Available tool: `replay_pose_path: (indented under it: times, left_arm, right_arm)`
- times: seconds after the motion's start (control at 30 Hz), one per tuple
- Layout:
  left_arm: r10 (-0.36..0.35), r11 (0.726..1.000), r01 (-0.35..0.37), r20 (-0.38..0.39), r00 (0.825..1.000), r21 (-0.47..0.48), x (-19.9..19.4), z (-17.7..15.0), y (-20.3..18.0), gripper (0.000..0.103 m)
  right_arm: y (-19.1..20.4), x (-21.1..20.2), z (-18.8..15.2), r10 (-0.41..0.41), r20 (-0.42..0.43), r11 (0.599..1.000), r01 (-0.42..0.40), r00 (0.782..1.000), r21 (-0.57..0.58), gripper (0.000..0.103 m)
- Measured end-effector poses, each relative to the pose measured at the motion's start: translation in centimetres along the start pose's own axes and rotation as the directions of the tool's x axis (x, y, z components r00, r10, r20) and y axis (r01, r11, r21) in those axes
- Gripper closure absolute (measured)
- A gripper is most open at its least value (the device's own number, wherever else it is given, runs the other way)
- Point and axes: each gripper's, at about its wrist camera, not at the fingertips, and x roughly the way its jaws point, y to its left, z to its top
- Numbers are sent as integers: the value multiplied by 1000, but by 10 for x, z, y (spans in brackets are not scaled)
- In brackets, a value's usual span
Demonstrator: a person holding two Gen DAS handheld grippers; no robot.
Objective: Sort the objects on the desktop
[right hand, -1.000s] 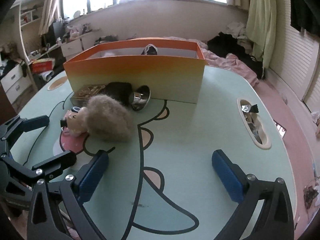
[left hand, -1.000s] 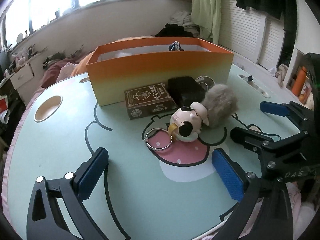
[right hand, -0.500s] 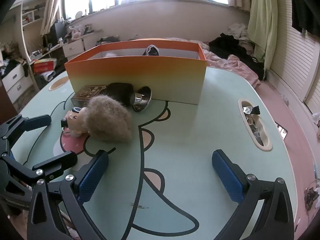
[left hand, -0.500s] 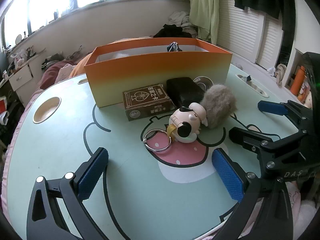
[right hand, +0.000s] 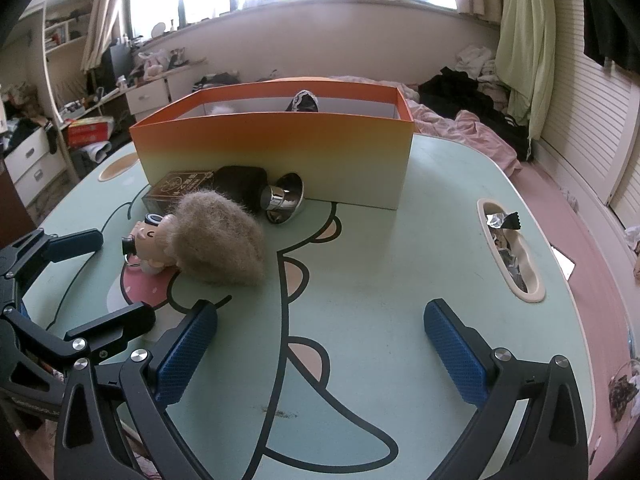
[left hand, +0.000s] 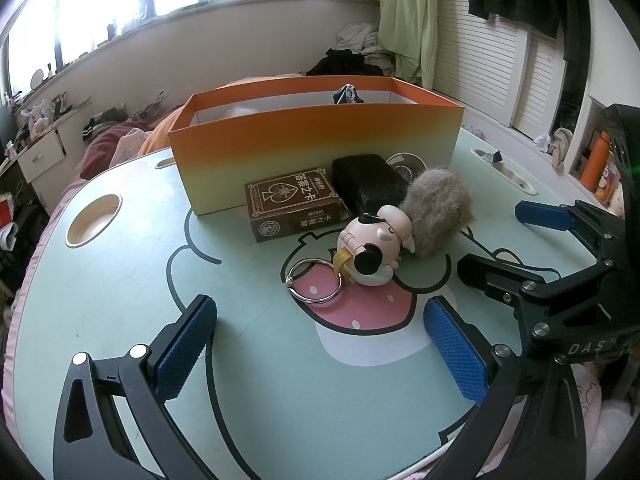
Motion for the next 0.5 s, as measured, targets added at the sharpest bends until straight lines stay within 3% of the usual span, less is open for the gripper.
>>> replay_pose_path:
  times: [0.5]
  left_arm:
    - [0, 1000, 0, 1, 1000, 0, 0, 0, 0, 0]
  right_arm:
    - [1, 1, 1, -1, -1, 1000, 1, 1000, 1, 0]
